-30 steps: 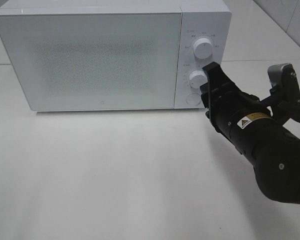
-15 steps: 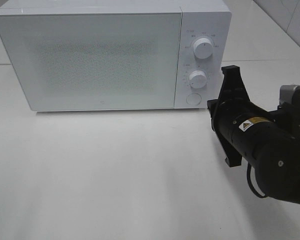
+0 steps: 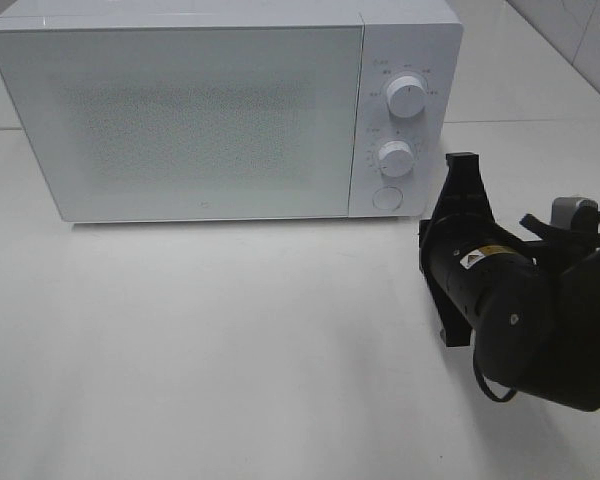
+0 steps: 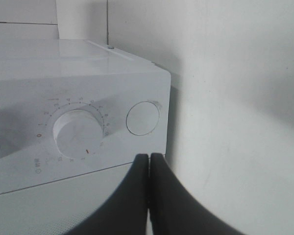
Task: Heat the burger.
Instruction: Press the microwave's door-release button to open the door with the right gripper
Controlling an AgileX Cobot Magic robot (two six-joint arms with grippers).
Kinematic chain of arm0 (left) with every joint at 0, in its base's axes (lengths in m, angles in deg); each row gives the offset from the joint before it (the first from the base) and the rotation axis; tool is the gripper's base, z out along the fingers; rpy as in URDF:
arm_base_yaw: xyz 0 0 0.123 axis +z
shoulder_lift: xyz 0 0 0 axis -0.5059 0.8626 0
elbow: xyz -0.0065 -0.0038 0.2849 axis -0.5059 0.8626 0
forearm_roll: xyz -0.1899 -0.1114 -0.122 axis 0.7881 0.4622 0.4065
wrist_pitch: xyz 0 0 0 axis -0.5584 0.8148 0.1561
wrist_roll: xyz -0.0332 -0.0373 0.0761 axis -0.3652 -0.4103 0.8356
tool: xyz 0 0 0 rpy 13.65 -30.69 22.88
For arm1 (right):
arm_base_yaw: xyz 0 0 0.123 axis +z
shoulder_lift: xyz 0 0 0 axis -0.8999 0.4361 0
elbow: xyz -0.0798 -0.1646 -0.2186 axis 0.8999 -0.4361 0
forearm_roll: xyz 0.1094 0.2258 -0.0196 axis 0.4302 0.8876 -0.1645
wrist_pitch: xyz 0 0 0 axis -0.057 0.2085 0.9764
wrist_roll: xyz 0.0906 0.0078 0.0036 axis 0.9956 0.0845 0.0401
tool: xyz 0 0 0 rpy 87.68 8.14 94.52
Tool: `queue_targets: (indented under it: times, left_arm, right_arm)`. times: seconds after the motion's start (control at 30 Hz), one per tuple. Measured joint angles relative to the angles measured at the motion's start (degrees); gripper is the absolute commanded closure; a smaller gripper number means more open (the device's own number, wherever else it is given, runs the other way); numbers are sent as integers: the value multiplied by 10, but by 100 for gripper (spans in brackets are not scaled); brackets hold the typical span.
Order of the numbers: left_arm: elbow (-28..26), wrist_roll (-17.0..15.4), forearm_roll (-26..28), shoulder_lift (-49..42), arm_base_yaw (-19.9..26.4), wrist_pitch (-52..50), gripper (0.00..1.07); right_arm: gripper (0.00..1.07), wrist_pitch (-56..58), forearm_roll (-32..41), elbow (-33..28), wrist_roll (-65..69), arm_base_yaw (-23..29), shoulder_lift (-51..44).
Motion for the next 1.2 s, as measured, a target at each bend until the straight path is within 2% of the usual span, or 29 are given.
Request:
queue_targets:
  times: [0.43,1.2]
  left_arm:
    - [0,0,0,0,0,0,7]
    - [0,0,0,0,0,0,7]
  right_arm:
    - [107,42,-34,87,10,-57,61]
    - [107,67,-56,202,15,-89,158]
